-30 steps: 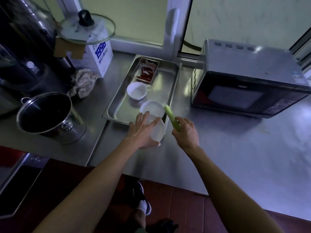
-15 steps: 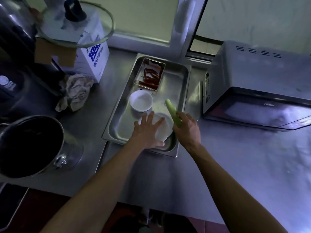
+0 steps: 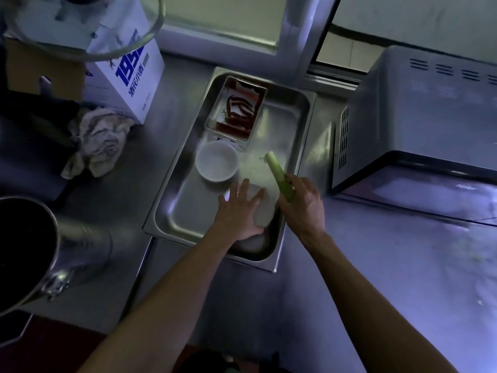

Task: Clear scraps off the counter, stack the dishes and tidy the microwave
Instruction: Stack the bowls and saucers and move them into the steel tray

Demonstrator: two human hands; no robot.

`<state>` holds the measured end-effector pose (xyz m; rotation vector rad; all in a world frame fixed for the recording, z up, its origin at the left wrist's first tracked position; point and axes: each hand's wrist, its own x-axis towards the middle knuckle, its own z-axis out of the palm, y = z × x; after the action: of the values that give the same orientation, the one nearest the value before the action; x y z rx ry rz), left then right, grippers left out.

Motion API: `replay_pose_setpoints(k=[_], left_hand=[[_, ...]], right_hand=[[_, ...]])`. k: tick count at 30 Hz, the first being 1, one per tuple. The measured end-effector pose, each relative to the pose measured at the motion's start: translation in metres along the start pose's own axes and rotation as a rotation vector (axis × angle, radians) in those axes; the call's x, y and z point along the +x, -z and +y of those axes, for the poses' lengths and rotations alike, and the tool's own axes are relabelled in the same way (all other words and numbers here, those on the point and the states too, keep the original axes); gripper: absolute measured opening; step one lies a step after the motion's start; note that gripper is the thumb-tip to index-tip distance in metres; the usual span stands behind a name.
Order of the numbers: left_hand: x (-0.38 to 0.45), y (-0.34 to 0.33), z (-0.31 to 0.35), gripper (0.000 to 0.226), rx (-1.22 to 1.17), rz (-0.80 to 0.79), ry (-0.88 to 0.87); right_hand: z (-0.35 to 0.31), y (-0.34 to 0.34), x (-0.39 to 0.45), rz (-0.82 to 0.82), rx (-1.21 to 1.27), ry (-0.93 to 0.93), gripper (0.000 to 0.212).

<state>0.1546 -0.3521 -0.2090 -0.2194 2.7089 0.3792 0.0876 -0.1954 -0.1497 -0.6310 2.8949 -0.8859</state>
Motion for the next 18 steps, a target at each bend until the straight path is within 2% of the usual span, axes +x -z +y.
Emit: replay_pose_setpoints(k=[10,18], left_hand=[[0.012,-0.012,0.005,0.111,0.103,0.066,-0.025],[0.001,-0.009,0.003,0.104,0.1,0.046,-0.025]], right_hand=[[0.015,-0.009,0.006,-0.025,0.032,0.028,0.04],[0.007,-0.011,0.003,-0.013,0.082,-0.003,0.045]])
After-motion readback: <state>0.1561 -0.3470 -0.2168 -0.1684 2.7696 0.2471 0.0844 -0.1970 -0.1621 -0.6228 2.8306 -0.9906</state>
